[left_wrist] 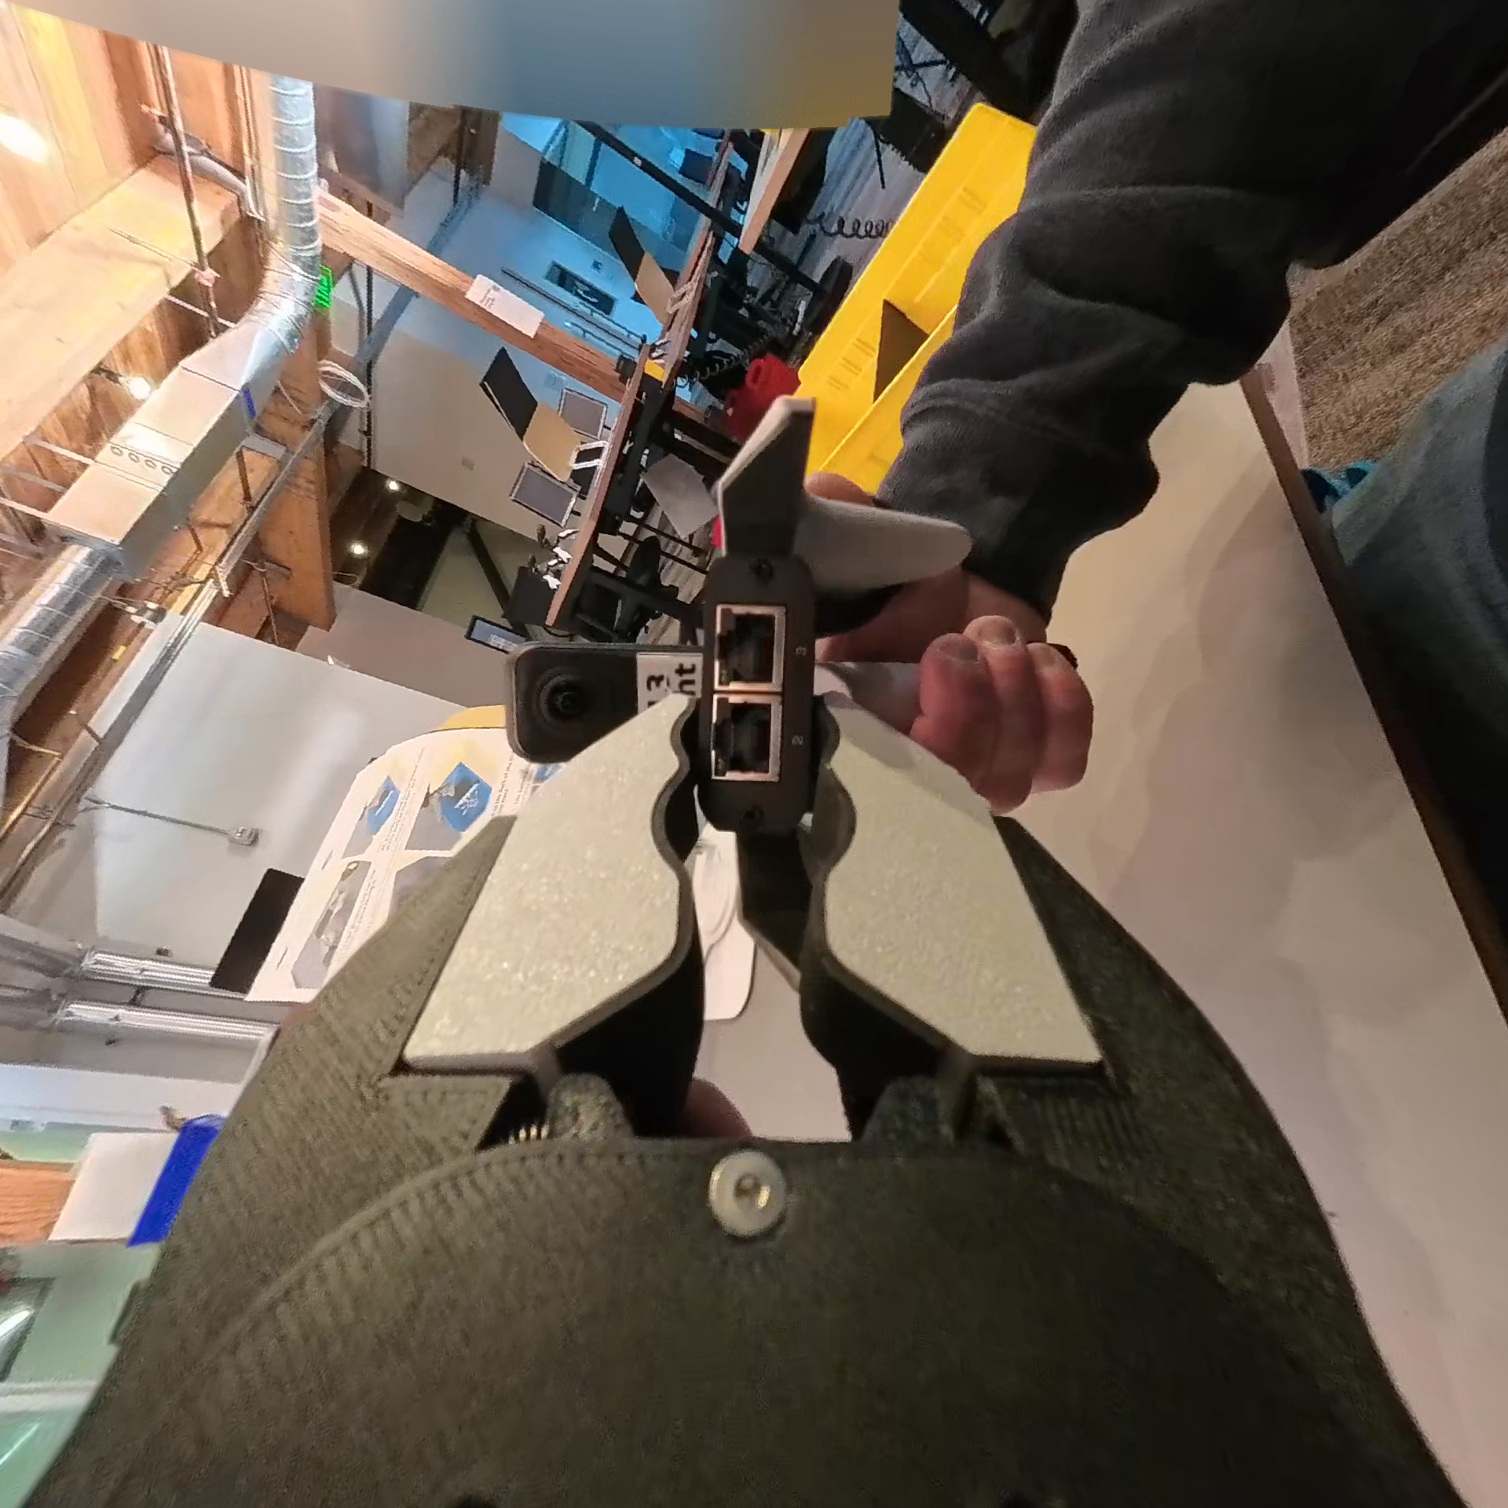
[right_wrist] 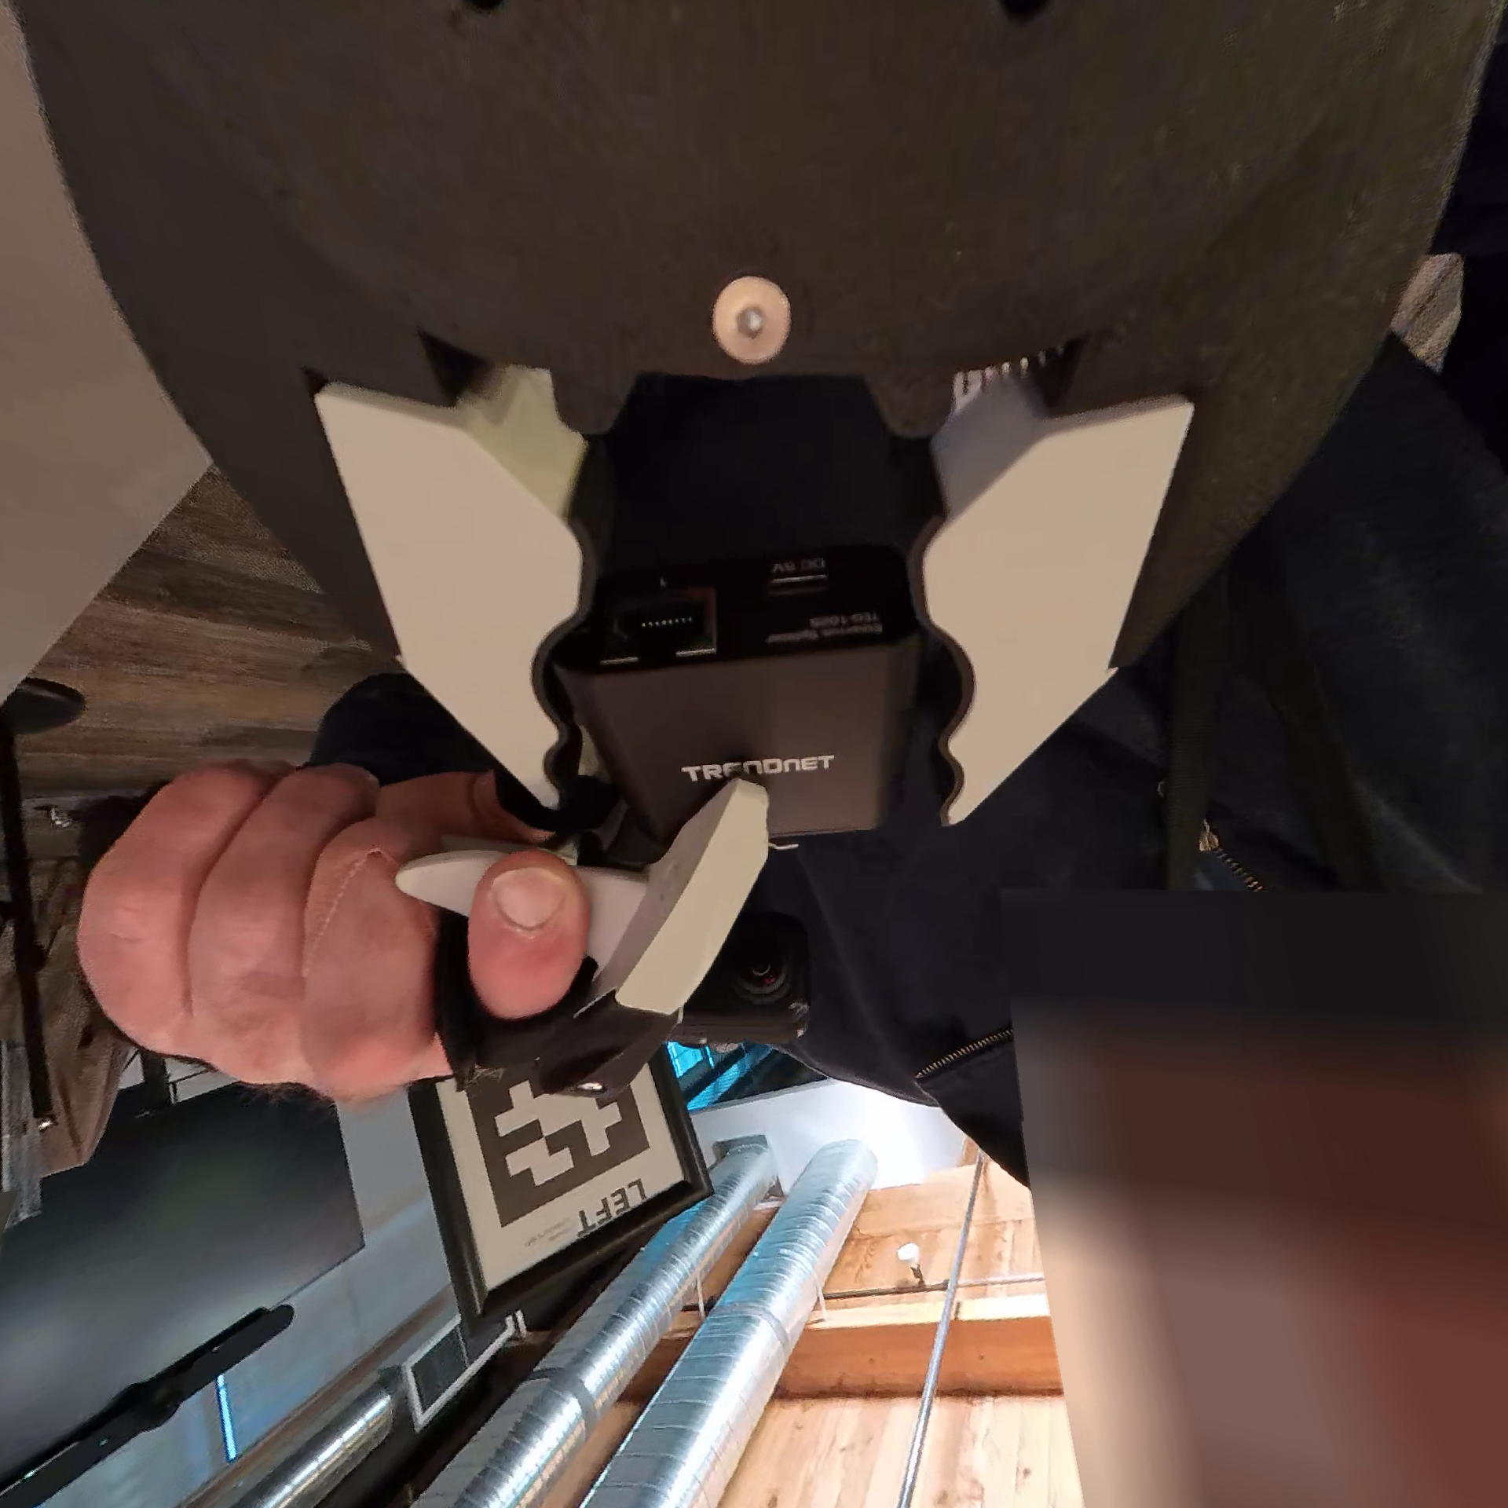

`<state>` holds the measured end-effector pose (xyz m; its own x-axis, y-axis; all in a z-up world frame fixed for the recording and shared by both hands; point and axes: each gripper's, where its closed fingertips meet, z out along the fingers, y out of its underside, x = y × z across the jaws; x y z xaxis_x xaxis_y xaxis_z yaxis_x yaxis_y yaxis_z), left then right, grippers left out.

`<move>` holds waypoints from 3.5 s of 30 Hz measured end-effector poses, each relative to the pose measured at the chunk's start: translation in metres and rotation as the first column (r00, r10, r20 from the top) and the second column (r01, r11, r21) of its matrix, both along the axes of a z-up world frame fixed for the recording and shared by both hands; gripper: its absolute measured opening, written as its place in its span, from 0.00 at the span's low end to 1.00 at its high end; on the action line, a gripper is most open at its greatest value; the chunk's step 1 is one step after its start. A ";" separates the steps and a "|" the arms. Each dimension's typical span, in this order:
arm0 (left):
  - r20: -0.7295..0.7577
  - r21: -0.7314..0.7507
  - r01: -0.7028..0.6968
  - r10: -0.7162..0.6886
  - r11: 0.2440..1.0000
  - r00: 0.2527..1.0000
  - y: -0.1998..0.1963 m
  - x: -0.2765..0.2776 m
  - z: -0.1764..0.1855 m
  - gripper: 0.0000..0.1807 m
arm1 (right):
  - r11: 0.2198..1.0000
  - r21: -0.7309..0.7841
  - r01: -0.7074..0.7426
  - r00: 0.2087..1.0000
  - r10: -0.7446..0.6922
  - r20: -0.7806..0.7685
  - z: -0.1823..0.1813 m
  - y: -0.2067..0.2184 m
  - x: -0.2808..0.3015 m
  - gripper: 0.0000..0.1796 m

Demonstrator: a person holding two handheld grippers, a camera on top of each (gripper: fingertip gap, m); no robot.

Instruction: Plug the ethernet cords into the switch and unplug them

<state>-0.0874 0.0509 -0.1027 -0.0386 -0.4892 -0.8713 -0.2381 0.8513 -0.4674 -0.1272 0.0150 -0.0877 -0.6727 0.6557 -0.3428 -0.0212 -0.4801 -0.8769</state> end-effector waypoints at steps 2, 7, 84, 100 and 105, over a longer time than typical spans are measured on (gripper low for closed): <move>-0.009 -0.004 0.000 0.000 1.000 1.000 0.000 -0.001 0.000 0.13 | 1.000 -0.004 -0.003 1.000 0.003 0.006 0.000 -0.001 -0.001 0.48; -0.020 -0.018 0.019 -0.020 1.000 1.000 -0.005 0.000 -0.002 0.13 | 0.999 -0.038 -0.004 1.000 0.003 -0.018 0.004 0.002 0.000 0.49; -0.563 -0.121 -0.980 0.802 0.158 0.199 0.302 -0.330 -0.146 0.06 | 0.871 0.209 0.444 0.881 -0.467 0.076 -0.035 0.062 0.047 0.41; -0.502 -0.387 -0.893 0.760 0.228 0.412 0.276 -0.311 -0.116 0.03 | 0.870 0.206 0.447 0.879 -0.470 0.077 -0.037 0.064 0.049 0.41; -0.480 -0.366 -0.901 0.781 0.235 0.399 0.274 -0.314 -0.106 0.02 | 0.868 0.208 0.450 0.878 -0.473 0.075 -0.036 0.064 0.049 0.41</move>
<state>-0.4014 0.3253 -0.2089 0.5760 -0.6490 -0.4970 -0.7807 -0.2565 -0.5698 -0.0783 0.0795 -0.1241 -0.2390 0.9386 -0.2487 -0.0913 -0.2767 -0.9566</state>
